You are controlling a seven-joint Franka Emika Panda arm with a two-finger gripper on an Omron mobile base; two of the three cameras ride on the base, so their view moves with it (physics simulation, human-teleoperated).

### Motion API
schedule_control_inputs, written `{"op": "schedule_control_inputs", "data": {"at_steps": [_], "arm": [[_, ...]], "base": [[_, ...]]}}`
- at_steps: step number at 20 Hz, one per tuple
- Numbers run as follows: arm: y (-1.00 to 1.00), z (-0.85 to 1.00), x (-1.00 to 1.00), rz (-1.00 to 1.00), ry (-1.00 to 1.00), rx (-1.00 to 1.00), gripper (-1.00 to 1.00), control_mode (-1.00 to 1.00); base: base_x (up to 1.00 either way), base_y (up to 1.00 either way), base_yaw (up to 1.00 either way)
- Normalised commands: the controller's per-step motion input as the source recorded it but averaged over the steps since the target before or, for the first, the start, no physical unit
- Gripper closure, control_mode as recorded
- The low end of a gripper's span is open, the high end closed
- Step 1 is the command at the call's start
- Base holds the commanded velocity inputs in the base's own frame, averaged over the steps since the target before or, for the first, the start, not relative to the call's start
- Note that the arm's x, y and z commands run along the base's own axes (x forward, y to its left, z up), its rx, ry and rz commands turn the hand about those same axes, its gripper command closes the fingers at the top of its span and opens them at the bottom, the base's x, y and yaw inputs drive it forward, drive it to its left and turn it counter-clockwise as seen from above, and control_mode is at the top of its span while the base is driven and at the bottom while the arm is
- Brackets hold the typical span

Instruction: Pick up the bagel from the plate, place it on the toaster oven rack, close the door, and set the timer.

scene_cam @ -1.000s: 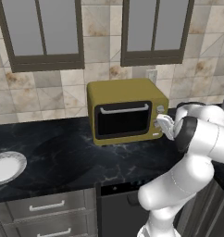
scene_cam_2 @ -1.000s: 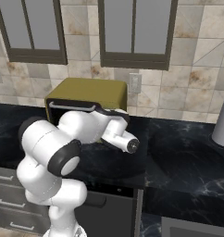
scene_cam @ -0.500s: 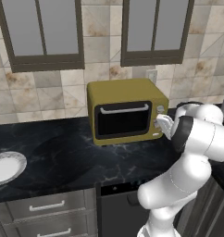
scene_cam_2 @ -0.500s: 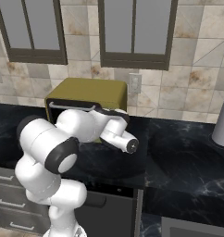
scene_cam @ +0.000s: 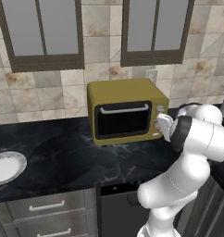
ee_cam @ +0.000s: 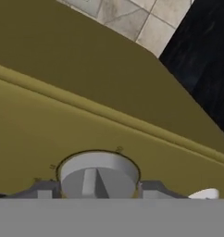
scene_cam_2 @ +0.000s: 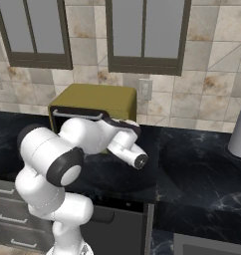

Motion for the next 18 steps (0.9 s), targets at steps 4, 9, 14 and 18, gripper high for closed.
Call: {"op": "schedule_control_inputs", "data": {"at_steps": [4, 9, 14, 18], "arm": [[-0.20, 0.00, 0.01, -0.06, 0.00, 0.41, 1.00, -1.00], [-0.21, 0.00, 0.01, -0.07, 0.00, 0.43, 1.00, -1.00], [-0.20, 0.00, 0.00, -0.10, 0.01, 0.47, 1.00, -1.00], [-0.17, 0.00, 0.00, -0.12, 0.02, 0.49, 1.00, -1.00]], "base": [[0.00, 0.00, 0.00], [0.00, 0.00, 0.00], [0.00, 0.00, 0.00], [0.00, 0.00, 0.00]]}}
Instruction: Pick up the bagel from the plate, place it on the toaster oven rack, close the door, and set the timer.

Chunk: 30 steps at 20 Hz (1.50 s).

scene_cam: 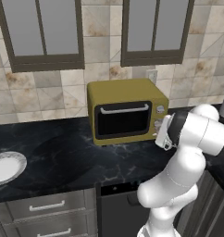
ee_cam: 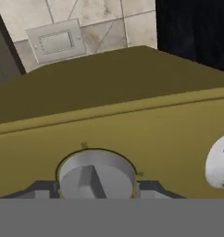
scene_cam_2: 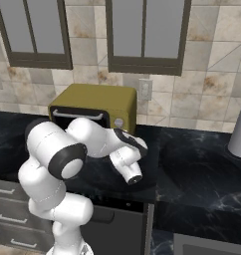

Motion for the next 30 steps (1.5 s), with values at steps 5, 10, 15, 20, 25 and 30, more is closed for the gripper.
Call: {"op": "schedule_control_inputs", "data": {"at_steps": [5, 10, 15, 20, 25, 30], "arm": [[-0.14, 0.02, 0.00, -0.15, 0.07, 0.45, 1.00, -1.00], [-0.06, 0.20, 0.00, -0.21, 0.24, 0.30, 1.00, -1.00], [-0.15, 0.21, 0.02, -0.23, 0.35, 0.29, 1.00, -1.00], [-0.17, 0.16, 0.06, -0.23, 0.41, 0.30, 1.00, -1.00], [-0.16, 0.01, 0.01, -0.23, 0.40, 0.36, 1.00, -1.00], [-0.22, 0.00, 0.00, -0.24, 0.41, 0.52, 1.00, -1.00]], "base": [[0.00, 0.00, 0.00], [0.00, 0.00, 0.00], [0.00, 0.00, 0.00], [0.00, 0.00, 0.00], [0.00, 0.00, 0.00], [0.00, 0.00, 0.00]]}}
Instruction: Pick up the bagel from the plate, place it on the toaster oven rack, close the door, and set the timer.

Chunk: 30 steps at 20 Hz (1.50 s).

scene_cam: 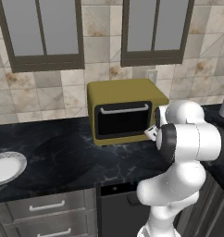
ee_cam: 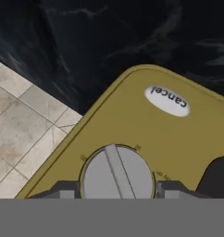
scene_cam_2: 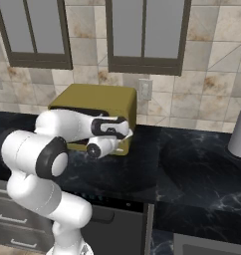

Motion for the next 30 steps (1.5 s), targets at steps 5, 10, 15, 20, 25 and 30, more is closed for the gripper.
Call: {"op": "schedule_control_inputs", "data": {"at_steps": [5, 10, 15, 20, 25, 30], "arm": [[-0.38, 0.00, 0.00, -0.24, 0.44, 0.70, 1.00, -1.00], [-0.49, 0.00, -0.01, -0.24, 0.41, 0.76, 1.00, -1.00], [-0.58, 0.00, -0.01, -0.22, 0.39, 0.86, 1.00, -1.00], [-0.59, 0.00, 0.00, -0.22, 0.42, 0.92, 1.00, -1.00], [-0.66, 0.00, -0.05, -0.25, 0.42, 0.97, 1.00, -1.00], [-0.78, 0.00, -0.24, -0.24, 0.35, 1.00, 1.00, -1.00]], "base": [[0.00, 0.00, 0.00], [0.00, 0.00, 0.00], [0.00, 0.00, 0.00], [0.00, 0.00, 0.00], [0.00, 0.00, 0.00], [0.00, 0.00, 0.00]]}}
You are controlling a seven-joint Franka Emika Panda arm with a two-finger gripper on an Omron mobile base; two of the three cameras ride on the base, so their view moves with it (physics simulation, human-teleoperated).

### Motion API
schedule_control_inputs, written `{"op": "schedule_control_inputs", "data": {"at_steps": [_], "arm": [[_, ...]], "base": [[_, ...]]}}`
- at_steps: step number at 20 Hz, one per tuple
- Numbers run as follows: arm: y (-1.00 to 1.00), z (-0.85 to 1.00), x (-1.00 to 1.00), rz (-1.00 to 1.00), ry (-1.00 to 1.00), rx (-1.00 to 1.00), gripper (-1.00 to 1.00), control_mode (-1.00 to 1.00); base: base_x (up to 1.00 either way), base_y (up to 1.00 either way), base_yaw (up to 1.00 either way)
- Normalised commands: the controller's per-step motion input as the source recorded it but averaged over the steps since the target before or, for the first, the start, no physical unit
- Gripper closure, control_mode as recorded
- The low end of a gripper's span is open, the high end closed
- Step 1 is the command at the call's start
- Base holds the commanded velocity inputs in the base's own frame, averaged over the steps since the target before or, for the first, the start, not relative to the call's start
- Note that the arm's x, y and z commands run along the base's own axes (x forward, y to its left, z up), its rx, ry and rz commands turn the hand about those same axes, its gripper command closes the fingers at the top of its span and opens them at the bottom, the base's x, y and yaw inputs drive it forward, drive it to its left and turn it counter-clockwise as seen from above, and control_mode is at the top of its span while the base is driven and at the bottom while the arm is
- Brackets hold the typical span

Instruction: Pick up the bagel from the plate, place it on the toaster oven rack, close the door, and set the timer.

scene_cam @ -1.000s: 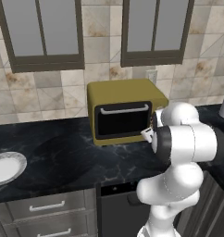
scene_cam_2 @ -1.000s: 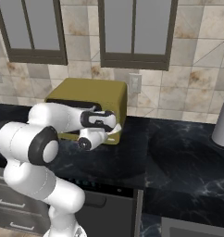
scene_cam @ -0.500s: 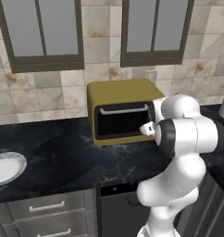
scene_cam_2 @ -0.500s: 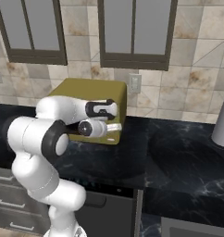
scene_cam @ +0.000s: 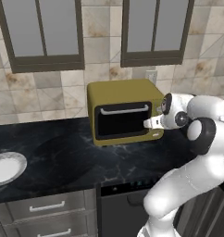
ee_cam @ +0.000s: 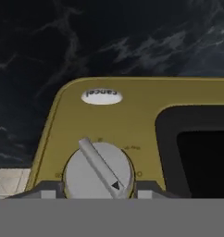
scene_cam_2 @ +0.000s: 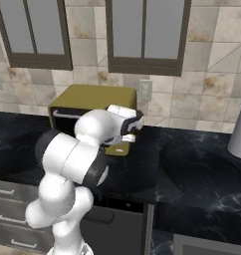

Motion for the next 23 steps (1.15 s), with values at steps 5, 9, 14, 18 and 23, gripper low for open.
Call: {"op": "schedule_control_inputs", "data": {"at_steps": [5, 9, 14, 18, 23], "arm": [[-0.76, 0.00, -0.31, -0.29, 0.34, 0.98, 1.00, -1.00], [-0.25, 0.05, -0.17, -0.32, 0.35, 0.63, 1.00, -1.00], [0.18, 0.49, -0.24, -0.31, 0.34, 0.16, -1.00, -1.00], [0.13, 0.72, -0.85, -0.30, 0.21, 0.00, -1.00, -1.00], [0.10, 0.82, -1.00, -0.28, 0.13, -0.02, -1.00, -1.00]], "base": [[0.00, 0.00, 0.00], [0.00, 0.00, 0.00], [0.00, 0.00, 0.00], [0.00, 0.00, 0.00], [0.00, 0.00, 0.00]]}}
